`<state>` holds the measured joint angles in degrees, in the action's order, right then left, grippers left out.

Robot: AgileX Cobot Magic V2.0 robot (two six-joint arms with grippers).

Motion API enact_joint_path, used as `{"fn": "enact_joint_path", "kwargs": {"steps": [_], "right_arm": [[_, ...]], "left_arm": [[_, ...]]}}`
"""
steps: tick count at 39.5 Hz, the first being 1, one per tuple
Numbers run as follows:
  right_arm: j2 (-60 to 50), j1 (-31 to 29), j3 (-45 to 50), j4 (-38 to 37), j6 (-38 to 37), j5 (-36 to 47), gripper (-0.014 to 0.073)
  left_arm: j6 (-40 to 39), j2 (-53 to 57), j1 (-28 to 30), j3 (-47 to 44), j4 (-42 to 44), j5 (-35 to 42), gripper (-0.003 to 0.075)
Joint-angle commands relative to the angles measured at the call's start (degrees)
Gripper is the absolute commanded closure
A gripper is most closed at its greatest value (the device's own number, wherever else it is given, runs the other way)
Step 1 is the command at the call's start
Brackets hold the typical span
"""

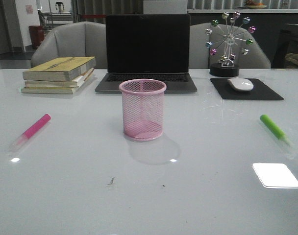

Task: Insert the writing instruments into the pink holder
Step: 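Lower the right gripper over the green highlighter and close on it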

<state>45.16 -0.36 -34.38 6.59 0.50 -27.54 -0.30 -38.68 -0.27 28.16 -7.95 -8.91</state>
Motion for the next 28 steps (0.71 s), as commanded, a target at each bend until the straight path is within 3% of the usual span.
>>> {"fn": "enact_joint_path", "kwargs": {"steps": [1,16,28], "right_arm": [[4.5,0.0,-6.7,-0.7,0.1,1.1,0.026],[29.7,0.0,-27.3,-1.8,0.1,-8.4,0.026],[44.6,0.0,-37.4,-1.8,0.1,-9.5,0.026]], "left_arm": [[-0.4,-0.1,-0.3,2.1,-0.8,5.3,0.0367],[-0.4,-0.1,-0.3,2.1,-0.8,5.3,0.0367],[-0.4,-0.1,-0.3,2.1,-0.8,5.3,0.0367]]}}
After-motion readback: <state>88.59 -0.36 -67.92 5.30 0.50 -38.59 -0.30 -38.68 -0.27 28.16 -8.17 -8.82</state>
